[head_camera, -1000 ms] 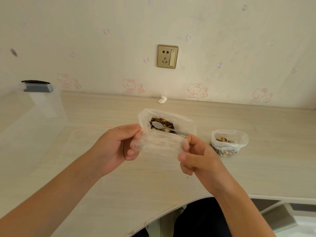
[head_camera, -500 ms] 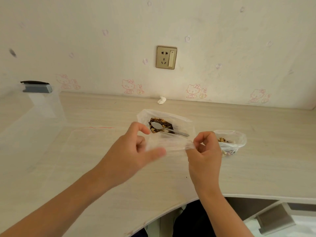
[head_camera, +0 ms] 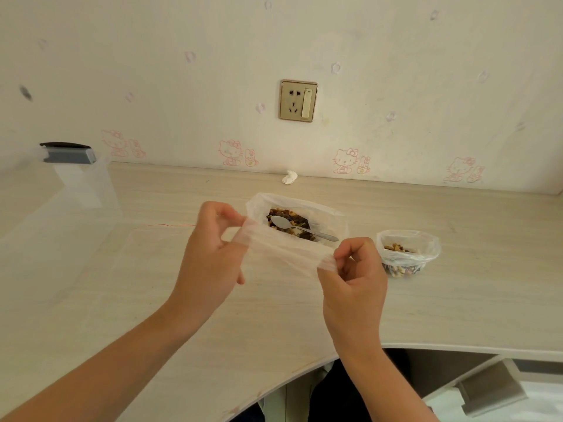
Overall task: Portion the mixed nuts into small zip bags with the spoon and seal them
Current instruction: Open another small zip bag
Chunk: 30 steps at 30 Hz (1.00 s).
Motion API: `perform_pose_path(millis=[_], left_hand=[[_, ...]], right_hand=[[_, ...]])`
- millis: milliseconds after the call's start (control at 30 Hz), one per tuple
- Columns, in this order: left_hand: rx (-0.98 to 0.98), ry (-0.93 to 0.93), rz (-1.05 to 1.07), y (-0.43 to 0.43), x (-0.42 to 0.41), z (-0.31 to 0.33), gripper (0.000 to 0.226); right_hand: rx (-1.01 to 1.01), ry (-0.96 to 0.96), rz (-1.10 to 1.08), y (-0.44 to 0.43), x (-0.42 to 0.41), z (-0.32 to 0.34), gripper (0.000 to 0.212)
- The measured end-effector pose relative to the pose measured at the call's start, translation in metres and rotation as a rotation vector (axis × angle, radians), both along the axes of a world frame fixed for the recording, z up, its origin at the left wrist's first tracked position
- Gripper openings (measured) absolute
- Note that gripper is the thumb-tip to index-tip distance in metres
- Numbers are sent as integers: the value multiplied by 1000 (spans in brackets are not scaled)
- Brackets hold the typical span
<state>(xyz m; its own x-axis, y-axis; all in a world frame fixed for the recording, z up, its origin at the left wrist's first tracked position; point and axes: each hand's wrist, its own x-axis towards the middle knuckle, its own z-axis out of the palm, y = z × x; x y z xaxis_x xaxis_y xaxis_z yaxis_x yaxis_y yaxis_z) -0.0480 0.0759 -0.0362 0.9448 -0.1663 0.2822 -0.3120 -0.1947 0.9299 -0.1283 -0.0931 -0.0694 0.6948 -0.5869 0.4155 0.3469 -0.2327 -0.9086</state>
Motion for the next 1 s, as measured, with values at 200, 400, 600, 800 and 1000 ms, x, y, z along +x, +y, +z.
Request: perform_pose_path(millis=[200,400,600,800,1000], left_hand=[[-454,451,-106,-4,-3,0,25],[-555,739,-344,-7,-2,-5,15],[-403,813,-945,-2,-10,-10,23],[-128,641,-990,6,2,-8,27],[-359,668,-735,22,24,1,34]], right_hand=[[1,21,-57,-2,4,-9,32],[27,42,-154,-15,11,-13,32],[117,47,-133,-17,12,-10,21],[555,110,204,-33,12,3,22],[431,217,775,-48,6,2,8]])
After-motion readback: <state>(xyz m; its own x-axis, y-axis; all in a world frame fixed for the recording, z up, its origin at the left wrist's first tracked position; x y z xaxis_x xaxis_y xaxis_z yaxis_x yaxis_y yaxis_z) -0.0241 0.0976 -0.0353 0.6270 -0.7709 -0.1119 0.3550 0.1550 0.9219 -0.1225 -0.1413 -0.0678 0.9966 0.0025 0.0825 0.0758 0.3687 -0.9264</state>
